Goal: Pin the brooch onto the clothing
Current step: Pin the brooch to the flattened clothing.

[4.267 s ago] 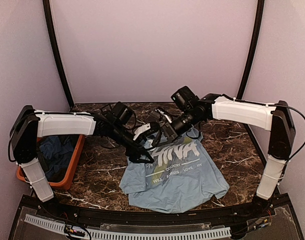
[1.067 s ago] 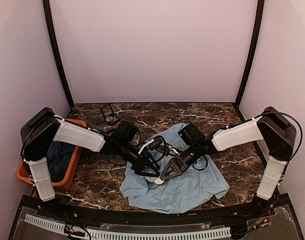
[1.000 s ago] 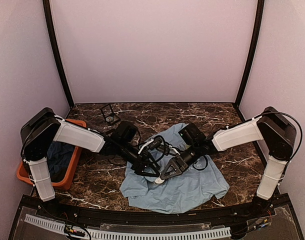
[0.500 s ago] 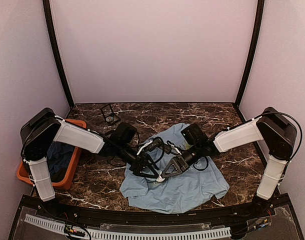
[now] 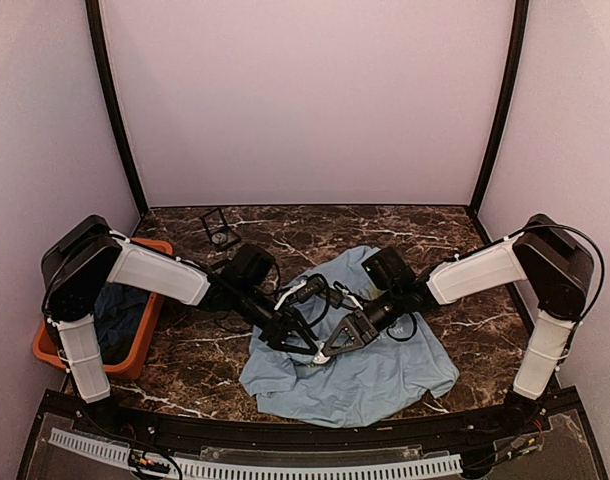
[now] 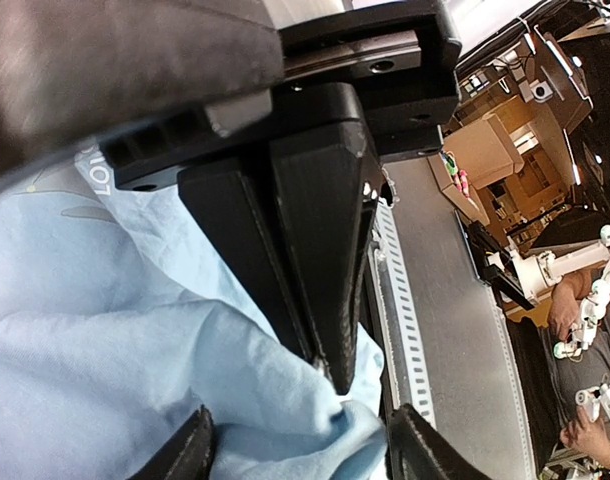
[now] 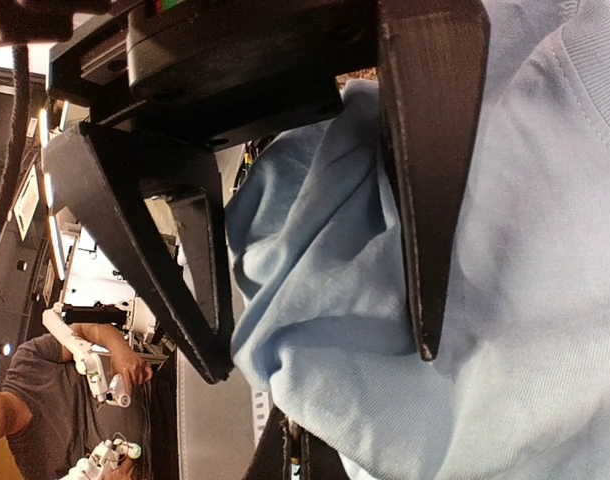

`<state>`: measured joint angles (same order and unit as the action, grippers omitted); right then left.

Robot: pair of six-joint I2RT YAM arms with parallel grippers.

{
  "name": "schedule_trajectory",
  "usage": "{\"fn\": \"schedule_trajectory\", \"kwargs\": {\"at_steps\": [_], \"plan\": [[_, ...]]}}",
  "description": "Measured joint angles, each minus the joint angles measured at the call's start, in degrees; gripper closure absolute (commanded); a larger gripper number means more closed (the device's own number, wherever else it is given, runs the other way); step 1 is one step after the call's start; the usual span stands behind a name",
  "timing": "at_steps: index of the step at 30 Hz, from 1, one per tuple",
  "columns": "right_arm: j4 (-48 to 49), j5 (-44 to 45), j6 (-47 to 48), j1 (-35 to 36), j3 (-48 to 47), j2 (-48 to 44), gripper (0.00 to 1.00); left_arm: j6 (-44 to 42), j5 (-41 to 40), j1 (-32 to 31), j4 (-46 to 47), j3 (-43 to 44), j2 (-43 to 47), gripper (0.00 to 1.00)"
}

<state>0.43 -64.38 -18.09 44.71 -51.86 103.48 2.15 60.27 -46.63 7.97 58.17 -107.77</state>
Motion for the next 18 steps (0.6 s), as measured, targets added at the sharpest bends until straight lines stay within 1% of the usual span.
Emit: {"fn": "schedule_trajectory", "kwargs": {"at_steps": [1,3,13,17,18], "plan": [[-0.1,0.0,0.0,0.0,0.0,0.0,1.0,0.0,0.0,0.0,0.0,0.0,-0.1,0.48],[-0.5,0.2,0.0,0.0,-0.1,0.0,1.0,0.2,0.0,0.0,0.0,0.1,-0.3,0.5],[-1.5,0.9,0.0,0.0,-1.1,0.9,1.0,0.5,0.1,0.0,0.0,0.9,-0.9,0.49],[-2.2,1.4,0.0,0.0,-1.7,1.4,1.0,0.5,0.2,-0.2,0.0,0.9,-1.2,0.51],[-2.3,1.5,0.0,0.0,-1.8,1.4,1.0,0.4,0.3,-0.3,0.0,0.9,-1.3,0.53]]}}
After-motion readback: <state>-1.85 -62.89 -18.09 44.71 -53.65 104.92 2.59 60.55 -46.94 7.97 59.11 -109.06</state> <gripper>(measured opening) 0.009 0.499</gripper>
